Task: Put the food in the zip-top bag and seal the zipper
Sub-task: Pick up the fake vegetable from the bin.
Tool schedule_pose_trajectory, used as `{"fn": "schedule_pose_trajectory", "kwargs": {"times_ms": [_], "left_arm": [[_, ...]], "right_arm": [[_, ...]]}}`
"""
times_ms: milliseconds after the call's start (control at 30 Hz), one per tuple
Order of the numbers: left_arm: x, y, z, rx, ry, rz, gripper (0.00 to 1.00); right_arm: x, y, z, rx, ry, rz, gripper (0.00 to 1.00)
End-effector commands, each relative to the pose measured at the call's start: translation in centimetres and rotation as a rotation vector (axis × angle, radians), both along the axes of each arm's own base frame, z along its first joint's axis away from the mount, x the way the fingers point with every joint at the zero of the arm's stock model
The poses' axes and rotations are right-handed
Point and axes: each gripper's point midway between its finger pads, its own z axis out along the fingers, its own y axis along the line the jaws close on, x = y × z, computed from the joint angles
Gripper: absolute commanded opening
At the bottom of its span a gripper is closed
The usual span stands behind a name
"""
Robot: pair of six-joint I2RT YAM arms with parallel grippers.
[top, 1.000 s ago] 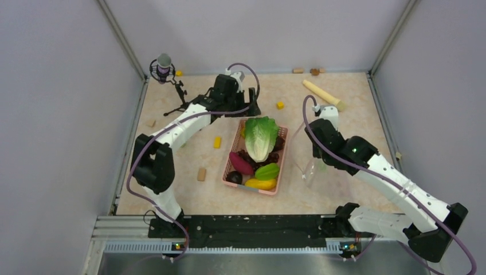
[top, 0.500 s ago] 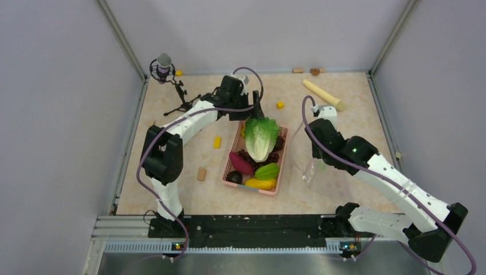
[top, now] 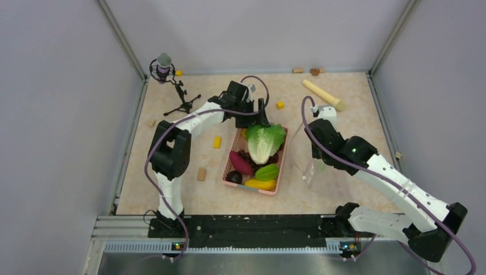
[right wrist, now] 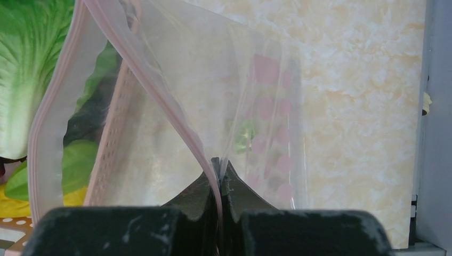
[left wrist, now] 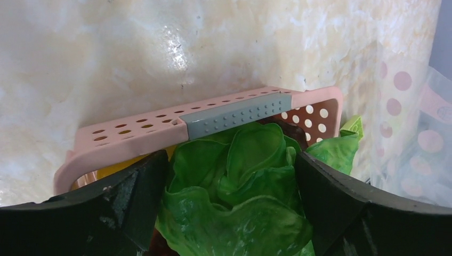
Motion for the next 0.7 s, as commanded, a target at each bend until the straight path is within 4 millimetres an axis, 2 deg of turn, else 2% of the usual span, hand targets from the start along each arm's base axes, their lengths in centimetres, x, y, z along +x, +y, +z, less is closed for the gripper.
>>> {"fn": "schedule_pose_trajectory", "kwargs": {"times_ms": [0, 33, 100, 167, 400, 667], "left_arm": [[-0.2, -1.2, 1.6, -0.055, -0.017, -0.047, 0.84], [-0.3, -1.2, 1.7, -0.057, -0.017, -0.050, 0.72], [-0.4, -1.2, 2.4, -0.061, -0.026, -0.050, 0.38], [-0.6, -1.2, 3.1, -0.071, -0.036, -0.051, 0.23], [-1.1, -0.8, 7.0, -0.118, -0.118, -0.047, 0.00], [-2.8, -1.1, 13.5, -0.271, -0.359, -0.131, 0.00]], "right_arm": [[0.4, -0.2, 0.7, 0.014, -0.039, -0.009, 0.00], [0.4, -0.2, 0.6, 0.013, -0.039, -0.009, 0.00], [0.4, -0.1, 0.6, 0.016, -0.037, -0.008, 0.00], [0.4, -0.2, 0.7, 0.015, -0.039, -0.010, 0.00], [0.4, -0.2, 0.6, 0.018, -0.040, -0.016, 0.00], [0.3, 0.0, 0.7, 0.050, -0.042, -0.027, 0.00]]}}
